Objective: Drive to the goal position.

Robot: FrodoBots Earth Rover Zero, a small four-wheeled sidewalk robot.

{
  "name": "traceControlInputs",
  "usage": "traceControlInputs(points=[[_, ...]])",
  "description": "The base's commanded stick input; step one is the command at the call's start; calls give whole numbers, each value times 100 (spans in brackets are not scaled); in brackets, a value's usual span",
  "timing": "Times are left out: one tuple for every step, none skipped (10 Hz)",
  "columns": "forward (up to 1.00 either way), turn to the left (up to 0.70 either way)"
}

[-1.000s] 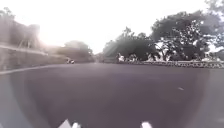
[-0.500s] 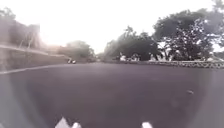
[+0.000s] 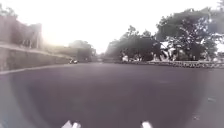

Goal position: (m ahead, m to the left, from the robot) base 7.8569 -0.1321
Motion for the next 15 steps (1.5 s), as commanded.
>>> traceControlInputs(points=[[70,0],[70,0],[70,0],[70,0],[70,0],[70,0],[70,0],[70,0],[70,0],[70,0],[70,0],[70,0],[70,0],[70,0],[70,0]])
